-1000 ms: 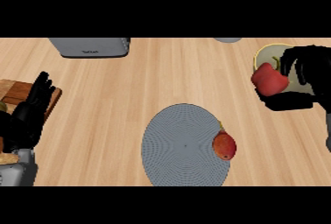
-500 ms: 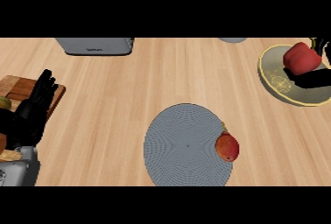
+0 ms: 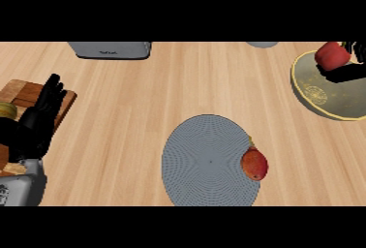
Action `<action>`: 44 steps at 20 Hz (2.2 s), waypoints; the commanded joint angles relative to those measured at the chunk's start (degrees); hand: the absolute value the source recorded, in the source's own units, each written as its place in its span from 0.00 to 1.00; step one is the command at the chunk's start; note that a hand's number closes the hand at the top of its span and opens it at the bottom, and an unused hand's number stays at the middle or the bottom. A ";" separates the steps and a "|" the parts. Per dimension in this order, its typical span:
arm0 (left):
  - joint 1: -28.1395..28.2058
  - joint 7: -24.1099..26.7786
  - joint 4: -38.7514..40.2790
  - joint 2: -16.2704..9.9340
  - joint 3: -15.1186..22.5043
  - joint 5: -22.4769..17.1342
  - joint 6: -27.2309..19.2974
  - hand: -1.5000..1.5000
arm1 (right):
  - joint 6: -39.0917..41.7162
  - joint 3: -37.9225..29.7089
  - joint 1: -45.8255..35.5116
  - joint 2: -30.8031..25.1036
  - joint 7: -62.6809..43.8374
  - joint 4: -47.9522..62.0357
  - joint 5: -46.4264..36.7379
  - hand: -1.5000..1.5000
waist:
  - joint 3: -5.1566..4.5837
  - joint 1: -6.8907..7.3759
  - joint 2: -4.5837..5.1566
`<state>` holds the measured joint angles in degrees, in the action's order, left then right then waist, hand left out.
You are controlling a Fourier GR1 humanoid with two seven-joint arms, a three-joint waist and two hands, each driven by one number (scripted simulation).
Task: Pick the bell pepper from the placemat and place it in the bowl
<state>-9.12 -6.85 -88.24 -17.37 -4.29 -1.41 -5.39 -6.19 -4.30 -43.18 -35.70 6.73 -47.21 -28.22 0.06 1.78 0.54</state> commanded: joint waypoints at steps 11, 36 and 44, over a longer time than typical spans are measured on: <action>-0.74 1.28 0.29 1.13 0.44 0.78 0.51 0.50 | 3.58 -1.49 -6.55 -3.79 10.01 32.18 -5.32 0.00 | 0.17 1.58 0.88; -1.62 1.98 2.63 1.02 -1.26 0.59 0.78 0.50 | 40.13 -29.28 3.06 -22.25 25.50 41.79 22.64 0.00 | 0.47 -0.11 1.12; -0.46 1.53 0.75 2.06 -0.39 0.91 0.34 0.50 | 48.27 -31.70 7.44 -23.02 27.37 40.69 25.42 0.00 | 0.65 0.33 0.89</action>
<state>-10.07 -6.11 -87.39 -15.76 -4.81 -0.80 -4.74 35.62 -35.17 -38.67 -59.02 29.08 -6.08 -3.74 0.62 2.07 1.43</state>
